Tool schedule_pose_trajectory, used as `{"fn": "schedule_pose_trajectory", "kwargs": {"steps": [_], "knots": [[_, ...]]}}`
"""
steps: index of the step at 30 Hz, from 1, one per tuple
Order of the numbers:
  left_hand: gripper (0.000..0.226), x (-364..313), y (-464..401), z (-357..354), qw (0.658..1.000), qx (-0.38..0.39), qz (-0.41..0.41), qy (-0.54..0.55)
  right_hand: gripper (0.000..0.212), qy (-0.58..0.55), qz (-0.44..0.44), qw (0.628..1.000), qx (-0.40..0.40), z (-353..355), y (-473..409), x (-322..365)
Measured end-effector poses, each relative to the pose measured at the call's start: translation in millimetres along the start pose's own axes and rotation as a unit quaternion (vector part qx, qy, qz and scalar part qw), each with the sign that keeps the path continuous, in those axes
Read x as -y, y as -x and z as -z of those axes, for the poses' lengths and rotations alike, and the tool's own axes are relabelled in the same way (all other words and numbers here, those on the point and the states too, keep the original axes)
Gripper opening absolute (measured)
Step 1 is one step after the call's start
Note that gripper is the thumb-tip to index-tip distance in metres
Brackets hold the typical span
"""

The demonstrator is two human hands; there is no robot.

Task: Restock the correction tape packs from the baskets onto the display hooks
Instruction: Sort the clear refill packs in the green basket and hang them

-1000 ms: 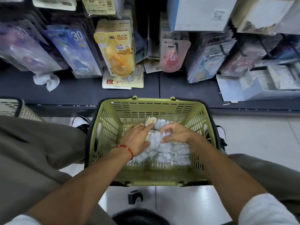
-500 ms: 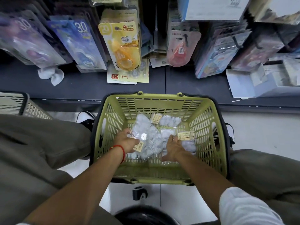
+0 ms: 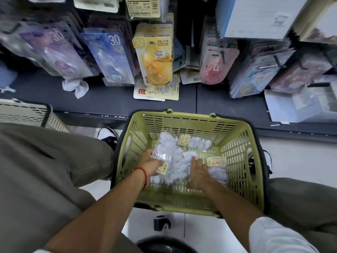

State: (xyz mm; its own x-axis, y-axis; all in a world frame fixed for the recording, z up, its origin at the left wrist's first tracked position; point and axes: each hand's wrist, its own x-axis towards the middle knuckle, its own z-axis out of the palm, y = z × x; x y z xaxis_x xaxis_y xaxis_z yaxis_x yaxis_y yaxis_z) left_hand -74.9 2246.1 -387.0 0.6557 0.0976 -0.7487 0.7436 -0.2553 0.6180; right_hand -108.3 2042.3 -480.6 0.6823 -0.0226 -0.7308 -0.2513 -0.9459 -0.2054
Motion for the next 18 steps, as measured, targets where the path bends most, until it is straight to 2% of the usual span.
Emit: {"fn": "schedule_pose_trajectory", "kwargs": {"steps": [2, 4, 6, 8, 11, 15, 17, 18], "knots": [[0.025, 1.0, -3.0, 1.5, 1.0, -0.008, -0.003, 0.006, 0.121, -0.09, 0.036, 0.995, 0.028, 17.4, -0.5, -7.8], [0.026, 2.2, -6.0, 0.7, 1.0, -0.019, -0.019, 0.005, 0.101, -0.223, 0.054, 0.972, 0.046, 47.1, 3.8, -23.6], [0.033, 0.7, -6.4, -0.9, 0.998, -0.037, -0.046, -0.001, 0.075, -0.329, 0.039, 0.943, 0.018, 80.3, 14.2, -45.0], [0.045, -3.1, -4.8, -3.3, 0.996, -0.047, -0.069, 0.004, 0.054, -0.388, 0.048, 0.92, -0.026, 112.1, 28.5, -65.9], [0.044, -10.6, -1.3, -7.9, 0.995, -0.049, -0.08, 0.032, 0.038, -0.374, 0.091, 0.921, -0.051, 151.8, 54.6, -79.2], [0.018, -19.3, 3.3, -14.1, 0.995, -0.03, -0.081, 0.042, 0.039, -0.321, 0.15, 0.934, 0.032, 176.8, 72.3, -57.1], [0.007, -21.2, 9.4, -12.4, 0.996, 0.04, -0.07, 0.038, 0.036, -0.294, 0.161, 0.941, 0.047, 174.7, 69.5, -35.2], [0.011, -20.6, 12.6, -11.0, 0.993, 0.099, -0.056, 0.028, 0.035, -0.291, 0.159, 0.943, 0.031, 170.3, 65.7, -23.9]]}}
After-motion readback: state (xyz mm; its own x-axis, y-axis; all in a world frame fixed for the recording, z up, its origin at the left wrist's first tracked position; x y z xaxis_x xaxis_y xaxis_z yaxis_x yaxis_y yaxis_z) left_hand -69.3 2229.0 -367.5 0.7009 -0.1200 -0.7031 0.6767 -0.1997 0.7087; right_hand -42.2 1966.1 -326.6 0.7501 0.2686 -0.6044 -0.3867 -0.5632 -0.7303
